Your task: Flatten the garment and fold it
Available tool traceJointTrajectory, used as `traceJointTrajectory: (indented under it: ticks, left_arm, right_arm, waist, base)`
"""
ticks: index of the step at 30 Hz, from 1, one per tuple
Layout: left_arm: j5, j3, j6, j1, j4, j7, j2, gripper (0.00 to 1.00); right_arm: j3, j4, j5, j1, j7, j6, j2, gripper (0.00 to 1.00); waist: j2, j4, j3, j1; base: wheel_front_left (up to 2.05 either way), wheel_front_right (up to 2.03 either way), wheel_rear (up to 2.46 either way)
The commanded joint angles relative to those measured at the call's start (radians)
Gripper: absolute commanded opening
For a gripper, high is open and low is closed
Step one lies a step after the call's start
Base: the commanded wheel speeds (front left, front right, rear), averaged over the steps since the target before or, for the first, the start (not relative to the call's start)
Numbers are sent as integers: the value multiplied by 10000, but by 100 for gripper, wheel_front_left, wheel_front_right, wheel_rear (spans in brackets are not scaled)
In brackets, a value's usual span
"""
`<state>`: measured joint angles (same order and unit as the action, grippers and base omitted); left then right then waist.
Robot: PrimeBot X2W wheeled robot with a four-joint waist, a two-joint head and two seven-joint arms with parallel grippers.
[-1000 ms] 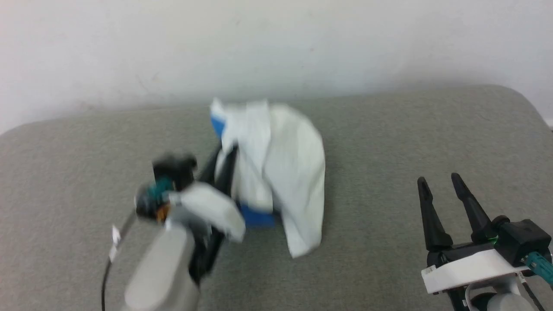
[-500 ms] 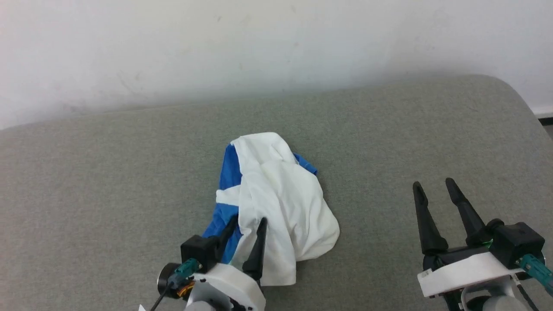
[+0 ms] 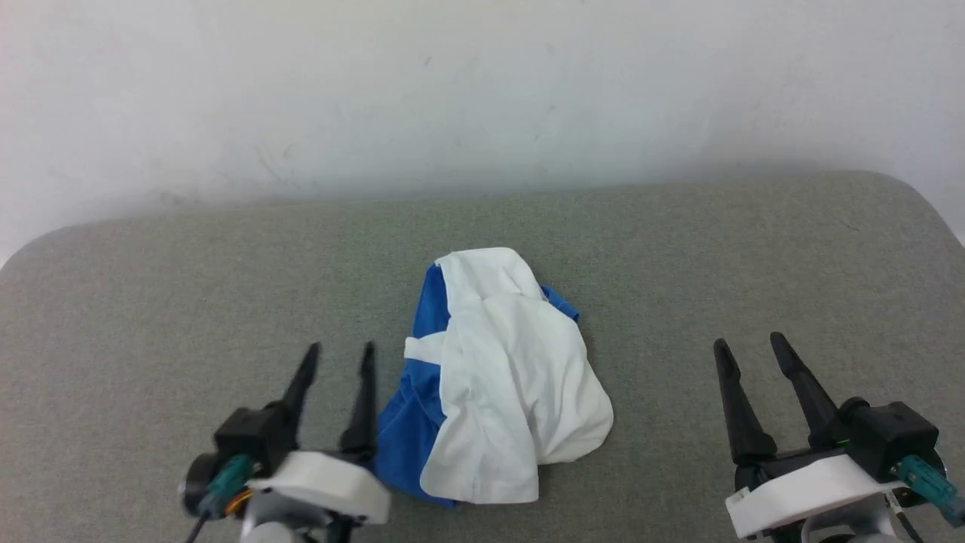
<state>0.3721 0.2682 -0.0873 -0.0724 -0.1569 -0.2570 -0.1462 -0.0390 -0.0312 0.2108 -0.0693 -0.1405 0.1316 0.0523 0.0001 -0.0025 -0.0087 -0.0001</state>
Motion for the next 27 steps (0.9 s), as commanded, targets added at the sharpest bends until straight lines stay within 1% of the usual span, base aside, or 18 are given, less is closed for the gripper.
traceJointTrajectory:
  ticks: [1, 7, 12, 15, 21, 22, 27]
  left_arm:
    - [-62, -162, -130, 253, 10, -45, -222, 100]
    - [-49, -770, -487, 784, 155, -25, -852, 100]
    - [-58, -864, -636, 1081, 416, 81, -1038, 100]
    - [-69, -831, -688, 1129, 563, 108, -1038, 100]
    - [-45, -664, -687, 1062, 686, 103, -888, 100]
    - [-45, -664, -687, 1062, 686, 103, -888, 100]
    - [4, -511, -626, 970, 586, 85, -734, 100]
  right_arm:
    - [-26, -47, -60, -157, 77, -9, -20, 100]
    - [-13, -165, -382, -237, 509, -9, -20, 100]
    - [-218, -211, -551, -180, 1099, -9, -20, 100]
    - [-854, -133, -564, 53, 1708, -9, -20, 100]
    - [-2752, 473, -67, 916, 3316, -9, 76, 100]
    - [-2752, 473, -67, 916, 3316, -9, 76, 100]
    - [-3894, 1375, 428, 1929, 3798, -9, 84, 100]
  waist:
    - [-1, 38, -44, 1]
    - [-1, 148, -81, 1]
    - [-1, 413, -35, 1]
    - [-1, 626, 14, 1]
    - [-1, 1135, 68, 1]
    - [-1, 1135, 68, 1]
    - [-1, 1550, 114, 1]
  base:
    - [0, 0, 0]
    - [0, 0, 0]
    - [0, 0, 0]
    - [0, 0, 0]
    - [0, 0, 0]
    - [0, 0, 0]
    - [0, 0, 0]
